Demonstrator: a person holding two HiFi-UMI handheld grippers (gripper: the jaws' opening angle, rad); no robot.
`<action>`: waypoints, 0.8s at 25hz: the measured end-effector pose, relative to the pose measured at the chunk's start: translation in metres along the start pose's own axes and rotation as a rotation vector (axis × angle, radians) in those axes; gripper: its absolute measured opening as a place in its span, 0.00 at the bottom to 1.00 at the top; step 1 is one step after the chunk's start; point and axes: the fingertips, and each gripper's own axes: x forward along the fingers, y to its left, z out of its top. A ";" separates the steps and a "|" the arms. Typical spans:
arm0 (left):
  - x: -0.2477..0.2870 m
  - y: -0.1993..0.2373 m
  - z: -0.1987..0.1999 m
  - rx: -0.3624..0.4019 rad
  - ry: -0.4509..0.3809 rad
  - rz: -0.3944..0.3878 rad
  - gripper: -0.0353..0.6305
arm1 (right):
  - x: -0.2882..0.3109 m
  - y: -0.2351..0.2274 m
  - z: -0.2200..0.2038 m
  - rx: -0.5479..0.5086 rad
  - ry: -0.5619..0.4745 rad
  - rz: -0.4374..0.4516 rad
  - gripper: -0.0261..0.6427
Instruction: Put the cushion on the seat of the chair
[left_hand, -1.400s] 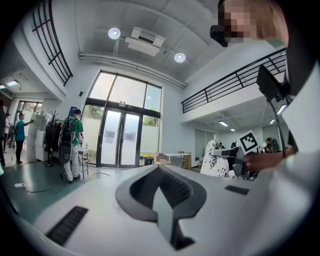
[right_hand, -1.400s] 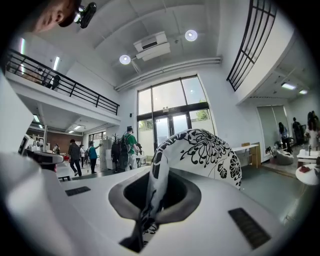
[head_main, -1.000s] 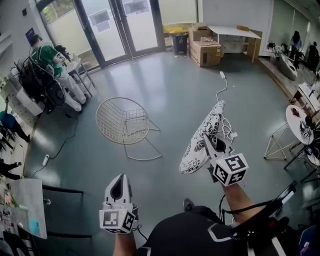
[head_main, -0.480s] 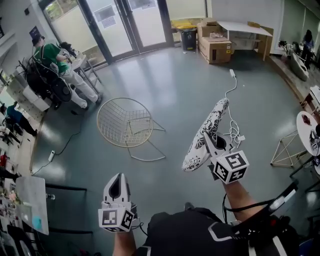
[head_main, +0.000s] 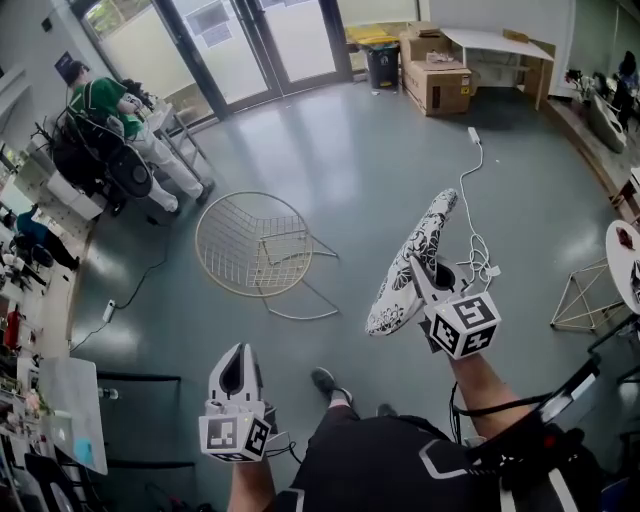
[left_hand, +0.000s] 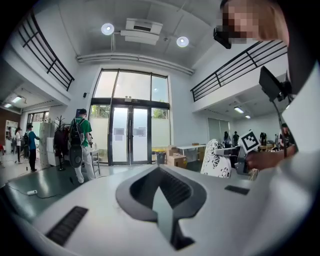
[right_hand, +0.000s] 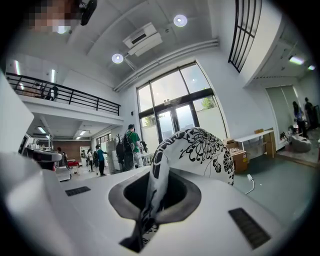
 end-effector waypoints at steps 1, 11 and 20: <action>0.006 0.006 0.001 -0.009 -0.006 0.003 0.06 | 0.007 0.000 0.001 -0.003 0.003 -0.003 0.07; 0.061 0.069 0.006 -0.039 -0.048 0.011 0.06 | 0.079 -0.001 -0.002 -0.028 0.051 -0.035 0.07; 0.099 0.151 0.001 -0.063 -0.026 0.028 0.06 | 0.158 0.011 -0.013 -0.014 0.116 -0.086 0.07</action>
